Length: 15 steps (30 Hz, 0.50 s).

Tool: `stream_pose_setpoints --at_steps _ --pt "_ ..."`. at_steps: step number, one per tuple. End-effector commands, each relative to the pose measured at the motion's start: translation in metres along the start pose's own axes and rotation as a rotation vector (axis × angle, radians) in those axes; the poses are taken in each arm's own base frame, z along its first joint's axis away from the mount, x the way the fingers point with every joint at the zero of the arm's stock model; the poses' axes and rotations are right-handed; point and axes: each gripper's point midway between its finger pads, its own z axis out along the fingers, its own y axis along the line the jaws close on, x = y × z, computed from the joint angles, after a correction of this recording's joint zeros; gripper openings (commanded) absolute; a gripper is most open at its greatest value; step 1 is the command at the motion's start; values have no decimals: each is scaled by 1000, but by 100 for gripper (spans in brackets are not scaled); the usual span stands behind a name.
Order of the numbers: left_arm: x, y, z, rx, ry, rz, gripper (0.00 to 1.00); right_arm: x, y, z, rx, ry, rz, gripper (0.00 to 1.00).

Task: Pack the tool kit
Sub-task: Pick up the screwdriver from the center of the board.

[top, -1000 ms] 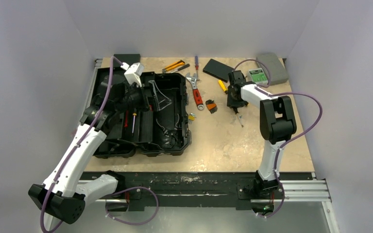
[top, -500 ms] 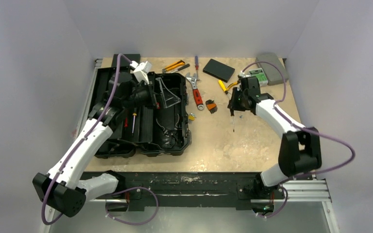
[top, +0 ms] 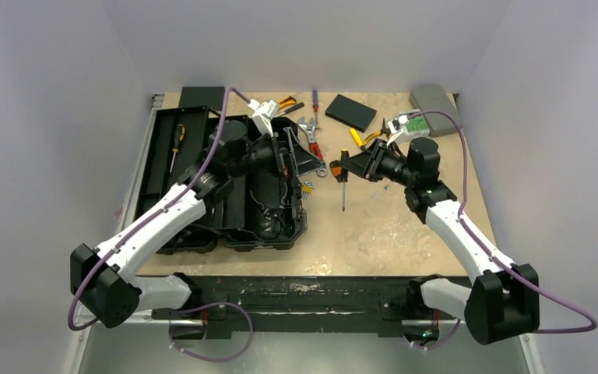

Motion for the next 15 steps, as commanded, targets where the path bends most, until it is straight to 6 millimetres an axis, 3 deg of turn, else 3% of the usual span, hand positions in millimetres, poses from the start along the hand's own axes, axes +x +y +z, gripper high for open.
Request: stream_pose_setpoints --at_steps 1,7,15 --pt "-13 -27 12 107 -49 37 97 -28 73 -17 -298 -91 52 0" --pt "-3 -32 31 118 -3 44 91 -47 103 -29 -360 -119 47 0" --pt "6 -37 52 99 21 74 84 -49 121 -46 -406 -142 77 0"
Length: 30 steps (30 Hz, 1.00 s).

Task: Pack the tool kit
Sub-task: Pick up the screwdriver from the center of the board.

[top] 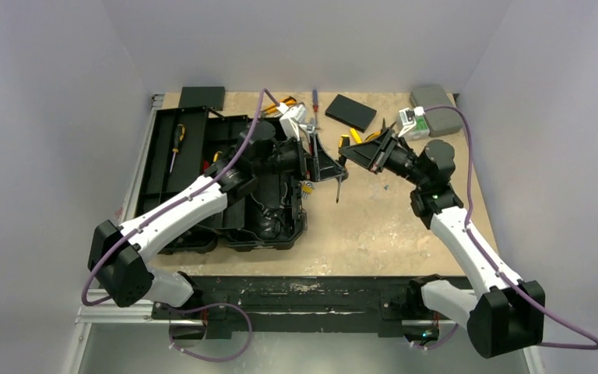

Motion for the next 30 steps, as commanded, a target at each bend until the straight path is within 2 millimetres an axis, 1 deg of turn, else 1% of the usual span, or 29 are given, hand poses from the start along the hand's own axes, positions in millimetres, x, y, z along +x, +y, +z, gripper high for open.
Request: stream_pose_setpoints --at_steps 1,4,7,11,15,16,17,19,20,22,23,24,26,27,28,30 --pt "-21 -27 7 63 -57 69 81 -11 44 -10 -114 -38 -44 0" --pt "-20 -29 12 74 -49 72 64 -10 49 -11 -131 -38 -35 0" --pt "-19 -30 16 85 -39 67 54 -9 52 -11 -154 -36 -23 0" --pt "-19 -37 19 112 -35 65 53 -5 50 -9 -152 -26 -13 0" --pt "-19 -39 22 119 -35 68 52 1 47 -8 -153 -13 -5 0" --pt "-18 -39 23 121 -32 68 52 2 47 -8 -153 -10 -3 0" --pt "-19 -40 23 124 -34 69 49 4 47 -8 -152 -10 -2 0" --pt "-19 -40 23 127 -38 74 31 4 47 -8 -152 -10 -3 0" --pt "-18 -40 23 127 -40 77 20 4 47 -9 -152 -8 -3 0" --pt "-19 -40 22 126 -48 85 3 5 48 -9 -154 -3 -11 0" --pt "-19 -39 21 121 -51 88 0 5 48 -9 -150 -2 -17 0" --pt "-20 -39 20 115 -53 92 0 5 49 -10 -146 -2 -28 10" --pt "-20 -37 18 102 -53 103 0 6 48 -11 -132 0 -49 38" --pt "-20 -36 16 87 -52 109 0 5 47 -13 -121 -2 -62 47" --pt "-20 -34 14 70 -50 118 0 4 46 -14 -108 -11 -71 52" --pt "-14 -22 9 0 -16 127 0 2 44 -16 -71 -30 -95 59"
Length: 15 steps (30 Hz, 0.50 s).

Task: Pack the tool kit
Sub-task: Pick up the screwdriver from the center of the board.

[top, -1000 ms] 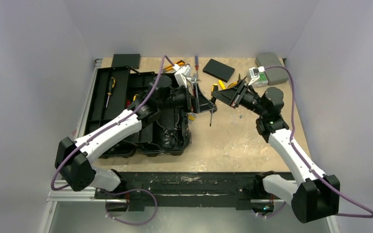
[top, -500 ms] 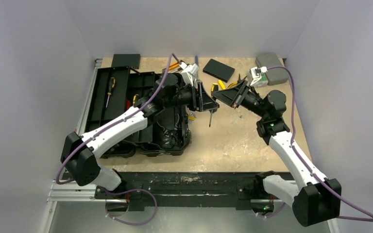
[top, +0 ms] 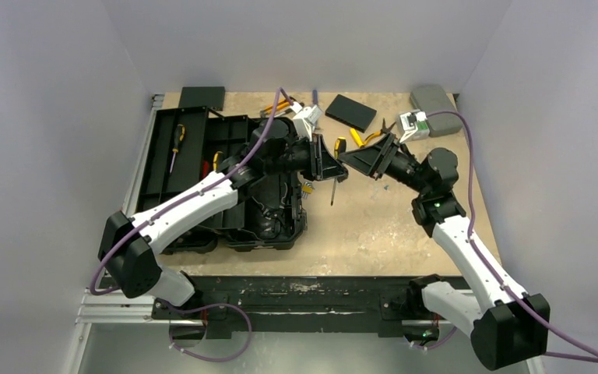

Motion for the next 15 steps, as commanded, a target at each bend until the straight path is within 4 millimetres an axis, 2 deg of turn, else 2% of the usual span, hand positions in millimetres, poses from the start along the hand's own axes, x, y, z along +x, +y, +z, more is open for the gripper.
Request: stream_pose_setpoints --at_steps 1,6,9,15 --pt "-19 -1 -18 -88 -29 89 0 -9 17 -8 28 -32 -126 60" --pt "-18 29 -43 -294 32 151 0 -22 16 -19 152 -81 -203 70" --pt "-22 47 -64 -440 56 193 0 -27 5 -28 247 -110 -246 71" --pt "-33 94 -128 -798 38 240 0 -27 -13 -39 350 -119 -268 71"
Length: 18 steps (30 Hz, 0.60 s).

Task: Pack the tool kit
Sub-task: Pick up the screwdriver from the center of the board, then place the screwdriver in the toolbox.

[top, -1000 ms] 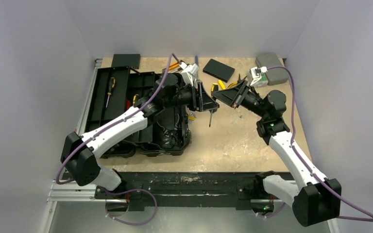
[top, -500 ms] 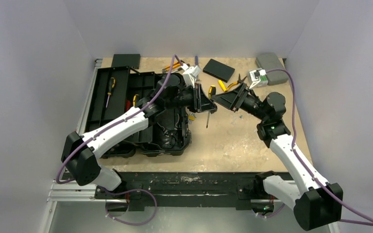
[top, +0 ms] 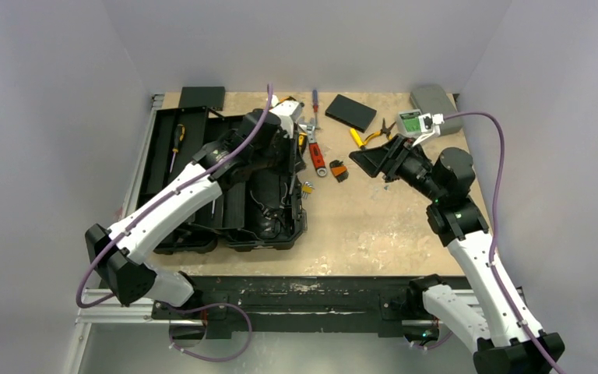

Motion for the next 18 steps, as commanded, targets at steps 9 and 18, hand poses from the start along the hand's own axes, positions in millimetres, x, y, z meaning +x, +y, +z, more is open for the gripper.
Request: stream_pose_setpoints --at_steps 9,18 --pt "-3 129 -78 -516 -74 -68 0 11 -44 -6 186 2 -56 70" --pt "24 188 -71 -712 87 -132 0 16 -55 -7 227 13 -70 70"
